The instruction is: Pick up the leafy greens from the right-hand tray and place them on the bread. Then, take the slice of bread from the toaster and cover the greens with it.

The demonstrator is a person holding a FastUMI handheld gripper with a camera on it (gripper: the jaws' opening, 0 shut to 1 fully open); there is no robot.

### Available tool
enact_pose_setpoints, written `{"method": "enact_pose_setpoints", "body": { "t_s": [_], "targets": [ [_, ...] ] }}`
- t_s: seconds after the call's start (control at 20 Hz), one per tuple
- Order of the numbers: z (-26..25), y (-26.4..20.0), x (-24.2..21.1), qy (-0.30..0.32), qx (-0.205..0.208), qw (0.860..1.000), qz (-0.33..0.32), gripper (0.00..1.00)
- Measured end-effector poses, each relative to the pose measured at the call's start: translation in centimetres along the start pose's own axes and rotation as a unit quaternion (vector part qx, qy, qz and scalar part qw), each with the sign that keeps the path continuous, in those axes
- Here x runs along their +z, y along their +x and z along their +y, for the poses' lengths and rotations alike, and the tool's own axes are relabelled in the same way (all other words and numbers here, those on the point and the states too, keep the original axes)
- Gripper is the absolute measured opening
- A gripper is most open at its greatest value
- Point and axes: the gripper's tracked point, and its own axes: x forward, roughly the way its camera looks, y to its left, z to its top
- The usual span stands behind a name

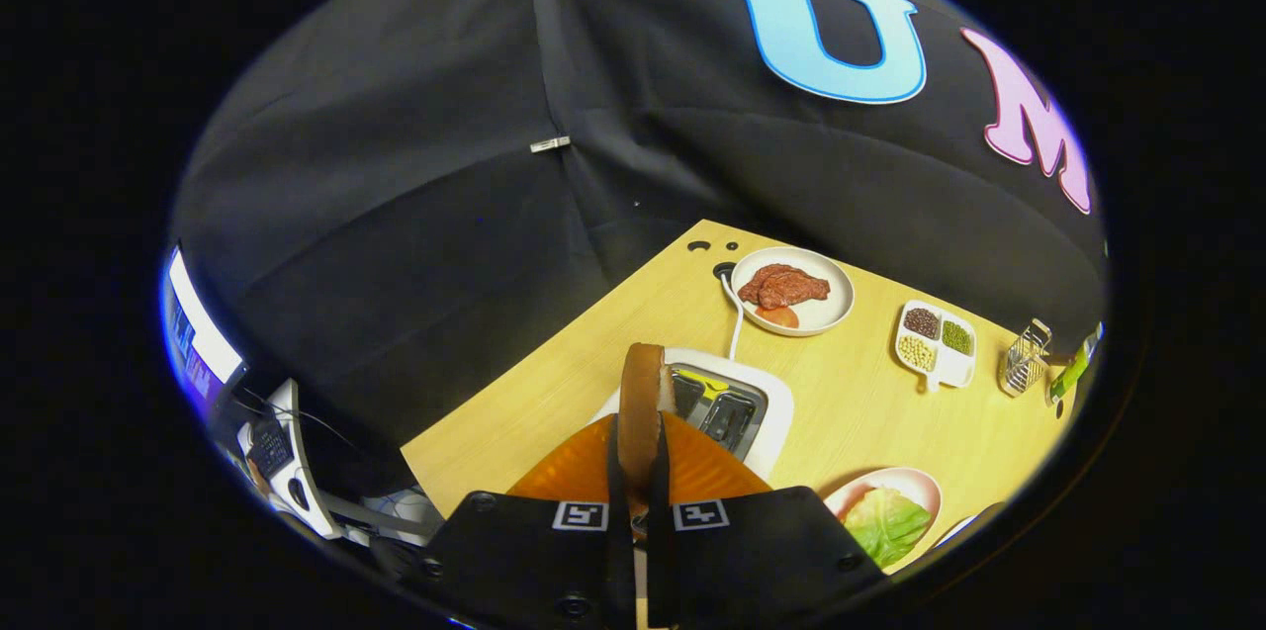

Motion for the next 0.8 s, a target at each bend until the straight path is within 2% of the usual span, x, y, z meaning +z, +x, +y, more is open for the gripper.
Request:
{"method": "enact_pose_setpoints", "body": {
  "t_s": [0.3, 0.55, 0.8],
  "targets": [
    [-1.6, -2.6, 2.2, 0.045, -0.003, 0.999, -0.026, 0.09],
    [-5.7, -6.2, 3.3, 0.055, -0.019, 0.997, -0.046, 0.09],
    [-11.3, -8.9, 1.2, 0.075, -0.039, 0.996, -0.042, 0.09]
  ]
}}
